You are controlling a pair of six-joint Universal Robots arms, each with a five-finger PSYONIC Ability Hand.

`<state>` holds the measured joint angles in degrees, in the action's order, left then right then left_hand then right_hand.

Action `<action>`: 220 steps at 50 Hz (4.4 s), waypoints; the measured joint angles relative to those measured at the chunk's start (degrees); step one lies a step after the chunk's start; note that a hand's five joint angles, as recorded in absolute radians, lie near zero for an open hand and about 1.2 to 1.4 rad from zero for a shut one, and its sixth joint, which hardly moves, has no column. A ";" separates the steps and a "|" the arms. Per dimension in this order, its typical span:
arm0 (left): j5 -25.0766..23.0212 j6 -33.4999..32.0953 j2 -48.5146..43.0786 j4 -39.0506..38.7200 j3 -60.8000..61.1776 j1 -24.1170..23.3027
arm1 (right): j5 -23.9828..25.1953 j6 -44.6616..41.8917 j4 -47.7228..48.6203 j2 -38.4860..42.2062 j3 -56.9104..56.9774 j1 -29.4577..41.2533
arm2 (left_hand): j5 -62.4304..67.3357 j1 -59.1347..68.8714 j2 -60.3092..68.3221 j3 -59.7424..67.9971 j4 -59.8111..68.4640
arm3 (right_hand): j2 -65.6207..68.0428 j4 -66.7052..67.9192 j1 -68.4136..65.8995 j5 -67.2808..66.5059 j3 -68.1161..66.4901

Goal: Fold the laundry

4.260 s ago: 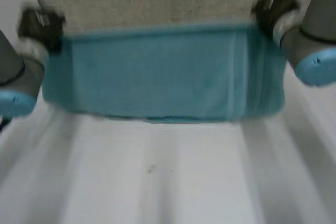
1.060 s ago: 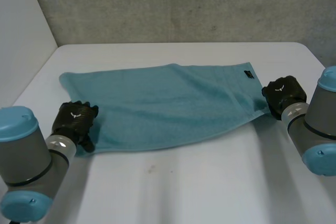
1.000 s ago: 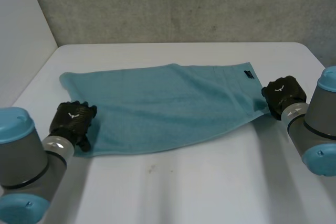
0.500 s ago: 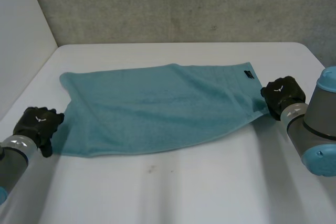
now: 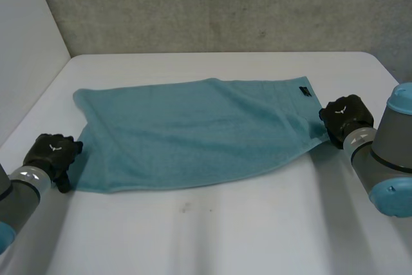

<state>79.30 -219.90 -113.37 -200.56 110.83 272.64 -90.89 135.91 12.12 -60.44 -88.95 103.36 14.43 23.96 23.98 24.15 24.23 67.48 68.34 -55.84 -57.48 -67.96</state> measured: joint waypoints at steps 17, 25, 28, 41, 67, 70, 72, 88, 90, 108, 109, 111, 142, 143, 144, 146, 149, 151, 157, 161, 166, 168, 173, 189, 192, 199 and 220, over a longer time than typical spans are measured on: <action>-0.02 -0.10 -2.33 -2.06 -1.64 -0.03 | 0.01 -0.38 -0.01 0.85 0.00 0.00 | 0.34 2.81 2.66 2.70 2.82 | 0.00 0.00 0.00 -0.01 0.00; -0.02 -0.18 -3.26 -3.35 -2.50 -0.09 | 0.01 -0.45 -0.03 0.96 0.00 0.01 | 0.34 2.87 2.81 2.76 2.89 | 0.00 0.00 0.00 0.00 0.00; -0.03 -0.19 -3.57 -3.38 -2.75 -0.09 | 0.01 -0.49 -0.05 0.96 0.00 0.04 | 0.34 3.53 3.39 3.36 3.56 | 0.00 0.00 0.00 0.00 0.00; -0.02 -0.27 -3.64 -3.57 -3.66 -0.13 | 0.00 -0.63 -0.08 1.05 -0.05 0.06 | 1.32 5.52 5.39 5.27 5.33 | 0.00 0.00 0.00 0.01 0.00; 0.21 -0.16 0.33 -4.06 -2.35 -0.79 | -0.13 -0.78 -0.29 1.46 0.27 -0.30 | 40.41 40.29 44.29 43.70 44.00 | 0.00 0.00 0.00 0.01 0.00; 0.48 -0.11 4.06 -3.83 -0.73 -0.77 | -0.14 -0.89 -1.69 1.01 0.67 -0.53 | 40.41 40.29 44.36 43.75 44.02 | 0.00 0.00 0.00 0.01 0.00; 0.61 -0.08 6.47 -3.54 0.28 -0.74 | -0.12 -1.07 -3.17 0.58 0.93 -0.62 | 40.41 40.29 44.38 43.78 44.02 | 0.00 0.00 0.00 0.01 0.00; 2.82 -1.12 26.81 16.75 7.13 0.09 | 4.03 -11.53 -34.93 -13.97 -2.40 -7.33 | 40.41 40.29 44.53 43.97 44.04 | 0.00 0.00 0.00 0.01 0.00; 3.10 -1.36 27.11 19.56 7.39 0.28 | 4.21 -12.61 -35.65 -14.92 -3.24 -7.86 | 40.41 40.29 44.52 43.97 44.03 | 0.00 0.00 0.00 0.01 0.00; 4.33 -2.29 4.64 10.83 -9.93 -3.39 | 3.43 -11.47 -14.40 -6.14 3.36 -8.00 | 40.41 40.29 44.56 44.05 44.06 | 0.00 0.00 0.00 0.00 0.00; 4.65 -2.29 3.14 10.17 -11.66 -3.74 | 3.45 -10.70 -13.13 -5.19 4.39 -7.63 | 40.41 40.29 44.56 44.04 44.06 | 0.00 0.00 0.00 0.01 0.00; 5.39 -2.29 0.72 9.13 -14.64 -4.28 | 3.49 -9.80 -11.54 -3.87 5.75 -7.06 | 40.41 40.29 44.56 44.05 44.06 | 0.00 0.00 0.00 0.01 0.00; 7.27 -8.17 -29.36 -9.87 -46.35 -10.14 | -0.84 -10.66 -1.00 33.85 48.72 -0.48 | 2.78 -8.32 -4.05 -3.78 -3.97 | -44.67 -43.93 38.98 42.30 43.62; 7.27 -8.17 -29.36 -9.87 -46.35 -10.14 | -0.84 -10.66 -1.00 33.85 48.72 -0.48 | 2.78 -8.32 -4.05 -3.78 -3.97 | -44.67 -43.93 38.98 42.30 43.62; 6.07 -8.20 -28.02 -11.56 -44.61 -10.77 | -1.05 -10.49 -0.67 33.69 48.90 -0.28 | 2.77 -12.35 -11.63 -11.56 -12.10 | -51.00 -51.16 42.64 49.63 51.28; 4.50 -8.17 -25.48 -13.89 -41.98 -11.58 | -1.89 -9.74 0.30 32.43 48.82 0.08 | 2.77 -12.35 -12.25 -11.91 -12.34 | -54.90 -55.14 44.27 54.07 55.77; 3.47 -8.07 -22.21 -15.77 -39.37 -12.15 | -2.62 -8.10 0.83 29.47 47.81 0.02 | 2.77 -12.35 -12.25 -11.91 -12.34 | -54.90 -55.14 44.27 54.13 55.77; 3.28 -8.01 -20.32 -16.35 -38.17 -12.30 | -2.88 -6.82 0.94 27.28 46.84 -0.09 | 2.77 -12.35 -12.25 -11.91 -12.34 | -54.90 -55.14 44.27 54.13 55.77; 3.57 -7.59 -12.74 -16.45 -33.43 -11.99 | -2.53 -0.70 -0.03 15.87 40.26 -0.53 | 2.77 -12.35 -12.25 -11.91 -12.34 | -54.90 -55.14 44.27 54.13 55.77; 4.00 -7.20 -8.26 -16.03 -29.68 -11.49 | -1.25 1.72 -1.95 9.69 35.67 -1.13 | 2.77 -12.35 -12.25 -11.91 -12.34 | -54.90 -55.14 44.27 54.13 55.77; 4.32 -5.40 -2.03 -15.52 -22.62 -10.96 | 2.08 4.77 -7.35 2.12 28.87 -3.73 | 2.77 -12.34 -12.25 -11.91 -12.34 | -54.90 -55.14 44.27 54.13 55.75; 4.28 -3.45 0.75 -15.17 -19.09 -10.87 | 4.21 7.20 -11.41 -0.76 25.66 -5.66 | 2.77 -12.34 -12.25 -11.91 -12.34 | -54.71 -55.03 44.15 54.03 55.53; 4.05 2.96 5.60 -13.31 -12.92 -10.86 | 7.81 12.86 -18.48 -3.02 21.44 -8.91 | 2.77 -12.35 -12.25 -11.91 -12.34 | -51.67 -52.59 42.44 51.36 52.09; 3.49 23.88 9.90 -1.94 -6.86 -9.26 | 19.03 20.23 -15.21 1.21 8.92 -16.85 | 2.77 -12.35 -12.25 -11.90 -12.35 | -37.06 -37.96 29.99 38.21 37.47; 3.50 24.10 9.74 -1.98 -6.78 -8.92 | 19.03 19.92 -13.38 3.74 8.66 -17.21 | 2.77 -12.35 -12.25 -11.90 -12.35 | -36.59 -37.51 29.69 37.63 36.98; 3.56 23.63 9.51 -2.32 -6.50 -9.09 | 18.72 19.46 -12.61 7.65 9.88 -17.36 | 2.77 -12.35 -12.25 -11.90 -12.35 | -30.69 -31.87 24.51 32.26 31.33; 3.58 23.19 9.84 -2.40 -5.81 -9.25 | 6.49 2.68 -12.44 10.51 21.14 -26.23 | 2.77 -12.35 -12.25 -11.90 -12.35 | -0.33 -0.02 1.43 2.30 0.31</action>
<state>82.88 -196.70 -103.53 -202.97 105.02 263.39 -84.40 138.59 -0.33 -49.93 -67.81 77.13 17.20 11.61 11.73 12.25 11.89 67.14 68.32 -54.42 -55.18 -67.65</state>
